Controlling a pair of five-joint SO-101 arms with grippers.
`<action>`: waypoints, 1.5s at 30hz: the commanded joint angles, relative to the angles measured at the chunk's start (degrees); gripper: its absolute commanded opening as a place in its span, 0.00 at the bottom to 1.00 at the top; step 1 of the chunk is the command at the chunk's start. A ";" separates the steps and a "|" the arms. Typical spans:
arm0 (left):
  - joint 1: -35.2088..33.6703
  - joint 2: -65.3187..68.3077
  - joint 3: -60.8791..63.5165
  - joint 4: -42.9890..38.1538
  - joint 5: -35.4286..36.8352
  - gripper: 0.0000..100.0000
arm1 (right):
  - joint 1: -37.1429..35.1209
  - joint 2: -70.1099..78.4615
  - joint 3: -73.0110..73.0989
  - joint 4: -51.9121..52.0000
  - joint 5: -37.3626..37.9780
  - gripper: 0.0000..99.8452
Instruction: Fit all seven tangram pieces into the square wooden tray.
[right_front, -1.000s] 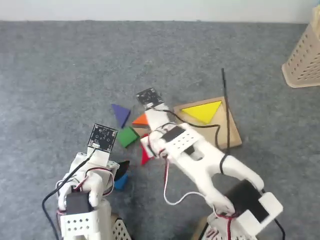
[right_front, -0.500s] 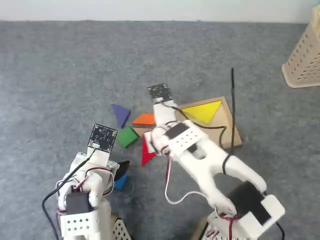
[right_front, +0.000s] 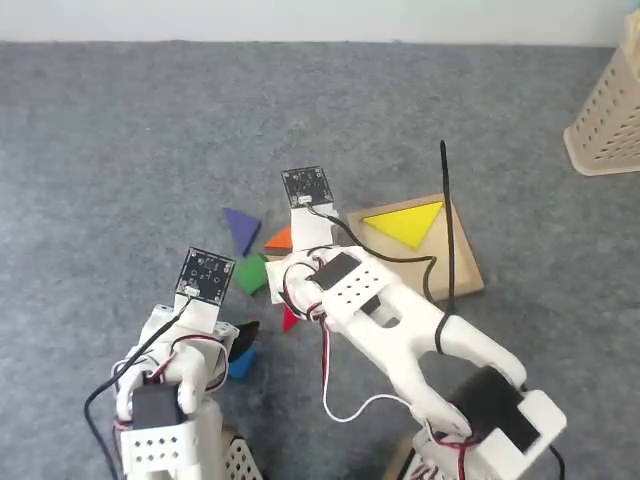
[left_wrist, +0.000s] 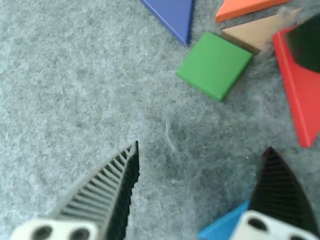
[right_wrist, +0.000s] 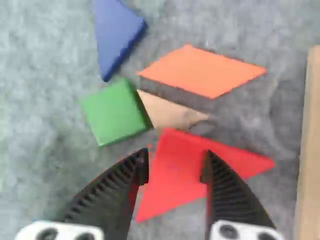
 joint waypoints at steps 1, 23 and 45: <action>0.09 -0.79 -0.31 0.00 -0.18 0.35 | -0.57 -3.82 -0.97 -1.01 -1.49 0.35; 0.00 -0.79 -0.31 0.00 -0.09 0.35 | -0.31 8.13 -8.26 -2.07 -15.91 0.40; 0.00 -0.79 -0.31 0.00 -0.09 0.35 | 3.82 17.63 -13.80 -0.04 -15.47 0.36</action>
